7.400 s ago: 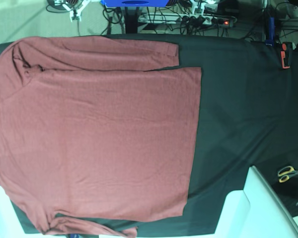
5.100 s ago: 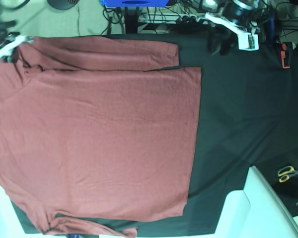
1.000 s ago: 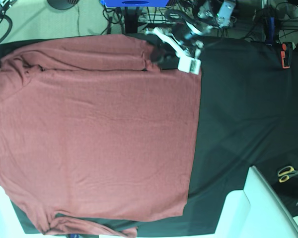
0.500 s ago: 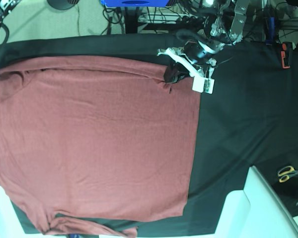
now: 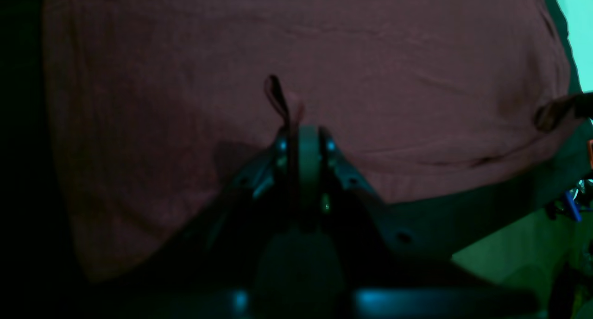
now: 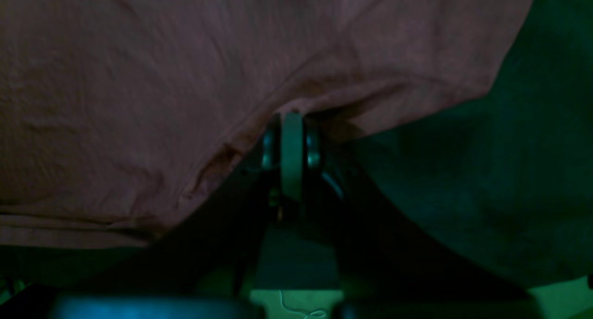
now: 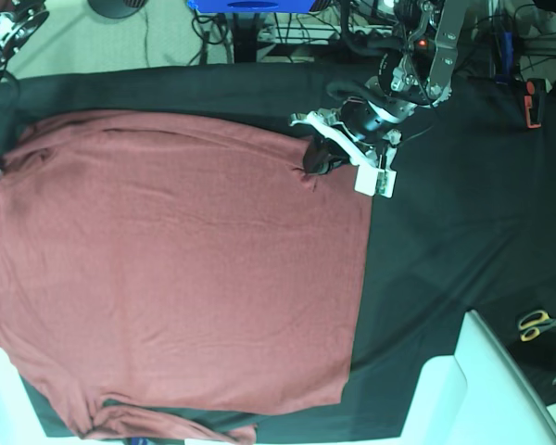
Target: Fold the T-shirt properly
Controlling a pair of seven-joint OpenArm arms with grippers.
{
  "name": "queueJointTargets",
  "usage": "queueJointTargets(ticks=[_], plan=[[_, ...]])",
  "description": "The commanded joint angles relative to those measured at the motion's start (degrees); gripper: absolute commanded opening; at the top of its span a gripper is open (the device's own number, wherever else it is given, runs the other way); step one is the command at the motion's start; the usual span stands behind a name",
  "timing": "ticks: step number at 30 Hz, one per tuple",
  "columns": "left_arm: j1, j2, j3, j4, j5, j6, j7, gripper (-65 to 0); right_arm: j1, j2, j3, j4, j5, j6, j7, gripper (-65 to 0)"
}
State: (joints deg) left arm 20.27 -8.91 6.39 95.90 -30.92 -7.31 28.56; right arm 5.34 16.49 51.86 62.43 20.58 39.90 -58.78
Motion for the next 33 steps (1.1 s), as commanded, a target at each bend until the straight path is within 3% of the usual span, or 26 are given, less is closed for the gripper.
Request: queueJointTargets(ticks=[1, 8, 16, 22, 26, 33], plan=[[-0.27, -0.02, -0.11, 0.67, -0.60, -0.21, -1.00, -65.0, 1.38, 1.49, 0.14, 0.82, 1.00, 0.10, 1.51, -64.8], [-0.36, 1.21, -1.25, 1.20, -1.22, -0.21, -1.00, -65.0, 3.14, 1.49, 0.14, 0.82, 0.92, 0.10, 1.42, -64.8], [-1.94, -2.13, -1.34, 0.67, -15.54, -0.21, -1.00, -65.0, 4.55, 1.49, 0.14, 0.82, 1.00, -1.79, 1.77, -64.8], [-3.70, -2.39, -1.34, 0.59, -15.63, -0.21, -1.00, -65.0, 5.86, 1.49, 0.14, 0.82, 1.00, -2.05, 1.42, -64.8], [-5.20, -2.21, -1.34, -1.35, -15.81, -0.12, -1.00, -65.0, 6.39, 1.49, 0.14, 0.55, 1.00, -5.13, 1.86, -64.8], [-8.01, -1.95, -1.34, -7.85, -15.90, -0.12, -1.35, -65.0, 7.97, 1.49, 0.14, -4.10, 1.00, -5.31, 4.06, -64.8]])
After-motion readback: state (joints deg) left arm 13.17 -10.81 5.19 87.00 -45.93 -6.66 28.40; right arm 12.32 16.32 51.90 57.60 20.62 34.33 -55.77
